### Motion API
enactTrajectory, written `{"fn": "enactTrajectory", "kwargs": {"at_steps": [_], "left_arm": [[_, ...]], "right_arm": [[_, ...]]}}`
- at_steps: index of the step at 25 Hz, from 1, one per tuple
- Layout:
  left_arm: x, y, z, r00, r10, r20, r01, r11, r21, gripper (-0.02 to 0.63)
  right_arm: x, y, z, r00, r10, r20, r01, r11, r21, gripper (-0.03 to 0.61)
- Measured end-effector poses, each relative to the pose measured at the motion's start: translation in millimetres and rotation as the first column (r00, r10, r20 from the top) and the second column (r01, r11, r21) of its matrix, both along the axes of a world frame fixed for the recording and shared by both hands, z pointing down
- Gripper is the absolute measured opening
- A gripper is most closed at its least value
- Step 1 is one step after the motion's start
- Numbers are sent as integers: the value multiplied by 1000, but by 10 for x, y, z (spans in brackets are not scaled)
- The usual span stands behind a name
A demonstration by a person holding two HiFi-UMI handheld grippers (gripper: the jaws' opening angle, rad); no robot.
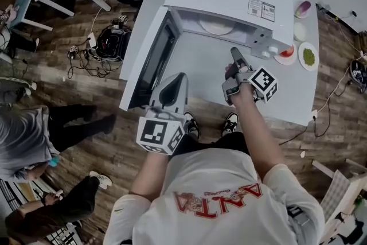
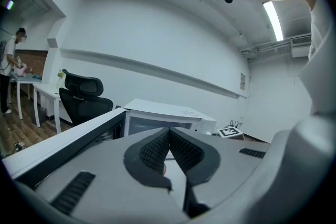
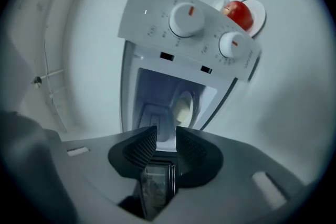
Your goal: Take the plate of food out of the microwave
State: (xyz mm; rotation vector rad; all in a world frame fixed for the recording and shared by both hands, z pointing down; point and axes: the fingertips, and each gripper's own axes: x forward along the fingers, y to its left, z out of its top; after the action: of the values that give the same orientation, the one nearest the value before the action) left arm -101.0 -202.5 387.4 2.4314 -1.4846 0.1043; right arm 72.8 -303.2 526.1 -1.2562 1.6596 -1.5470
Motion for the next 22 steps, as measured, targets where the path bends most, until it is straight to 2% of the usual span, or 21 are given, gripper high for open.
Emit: {"fn": "enactTrajectory", "kwargs": {"at_steps": [9, 14, 22], "left_arm": [[41, -145, 146, 1000, 26, -9, -26, 999, -24, 9], [10, -216, 207, 999, 28, -22, -29, 999, -42, 9], [-20, -271, 289, 999, 43, 1, -43, 998, -48, 9]], "right_arm": [[-157, -400, 479, 987, 111, 117, -102, 991, -84, 81], [-195, -569, 620, 980, 149, 132, -135, 984, -112, 78], [-256, -783, 802, 972, 187, 142, -165, 974, -156, 77]]}}
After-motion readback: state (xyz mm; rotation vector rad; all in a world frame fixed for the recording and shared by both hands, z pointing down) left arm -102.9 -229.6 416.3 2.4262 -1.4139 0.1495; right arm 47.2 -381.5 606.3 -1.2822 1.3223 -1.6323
